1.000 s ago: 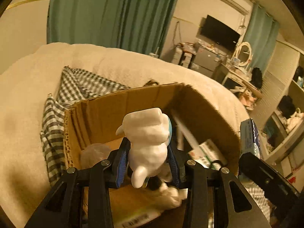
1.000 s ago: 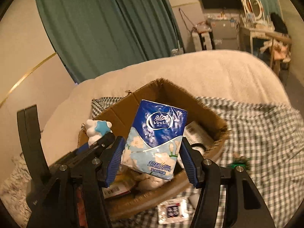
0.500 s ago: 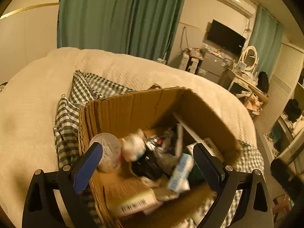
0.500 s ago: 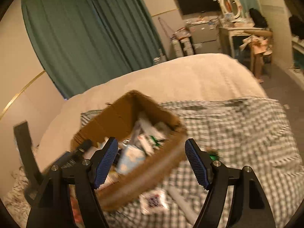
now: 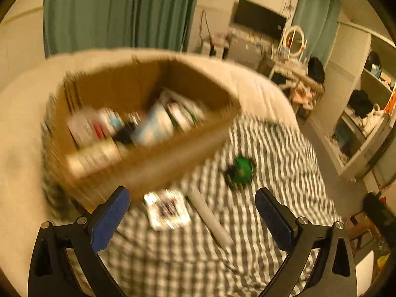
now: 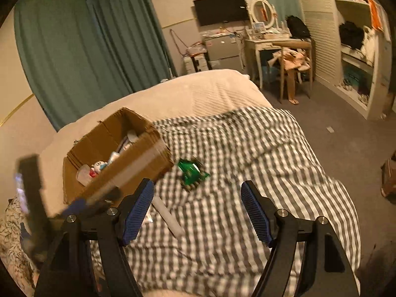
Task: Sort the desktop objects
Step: 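Move both grippers back to the white tube and bead bracelet, then grasp the white plastic tube with the left gripper while the right grasps the bead bracelet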
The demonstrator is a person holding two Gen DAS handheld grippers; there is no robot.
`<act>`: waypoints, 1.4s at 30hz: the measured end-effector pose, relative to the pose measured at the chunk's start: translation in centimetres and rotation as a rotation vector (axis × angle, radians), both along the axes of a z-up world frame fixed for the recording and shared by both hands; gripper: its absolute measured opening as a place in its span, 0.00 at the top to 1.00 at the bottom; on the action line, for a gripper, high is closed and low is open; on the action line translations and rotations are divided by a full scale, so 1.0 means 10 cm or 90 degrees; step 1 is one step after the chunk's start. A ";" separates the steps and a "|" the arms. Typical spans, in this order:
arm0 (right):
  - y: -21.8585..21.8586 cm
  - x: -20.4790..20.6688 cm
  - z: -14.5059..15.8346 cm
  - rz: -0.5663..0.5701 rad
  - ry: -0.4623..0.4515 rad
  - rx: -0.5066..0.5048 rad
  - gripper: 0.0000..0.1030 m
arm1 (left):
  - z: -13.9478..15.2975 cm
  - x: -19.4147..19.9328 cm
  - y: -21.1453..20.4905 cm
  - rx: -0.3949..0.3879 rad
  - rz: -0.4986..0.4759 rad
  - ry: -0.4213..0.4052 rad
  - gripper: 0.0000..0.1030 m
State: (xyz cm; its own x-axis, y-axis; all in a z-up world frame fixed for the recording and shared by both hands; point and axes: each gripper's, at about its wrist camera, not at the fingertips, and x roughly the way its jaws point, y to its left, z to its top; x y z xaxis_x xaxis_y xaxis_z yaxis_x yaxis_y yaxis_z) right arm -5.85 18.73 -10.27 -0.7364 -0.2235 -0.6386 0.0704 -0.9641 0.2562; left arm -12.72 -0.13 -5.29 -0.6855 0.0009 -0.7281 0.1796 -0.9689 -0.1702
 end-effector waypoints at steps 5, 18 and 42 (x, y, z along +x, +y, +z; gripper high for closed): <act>0.22 0.14 -0.26 -0.017 -0.030 0.006 0.29 | -0.42 -0.04 0.48 -0.034 -0.056 -0.003 0.00; 0.49 -0.16 -0.85 -0.023 -0.079 -0.043 0.29 | -1.30 -0.56 0.54 -0.082 -0.011 -0.145 0.26; -0.02 -1.35 -1.30 0.111 -0.104 -0.046 0.51 | -0.82 -0.75 0.24 0.032 -0.029 -0.006 0.92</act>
State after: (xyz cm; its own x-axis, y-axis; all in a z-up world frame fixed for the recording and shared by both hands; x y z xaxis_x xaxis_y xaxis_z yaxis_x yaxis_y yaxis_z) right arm -19.39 18.54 -23.30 -0.5711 -0.3879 -0.7234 0.1864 -0.9195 0.3460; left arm -20.21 2.28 -13.50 -0.6774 0.0684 -0.7325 0.1372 -0.9665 -0.2171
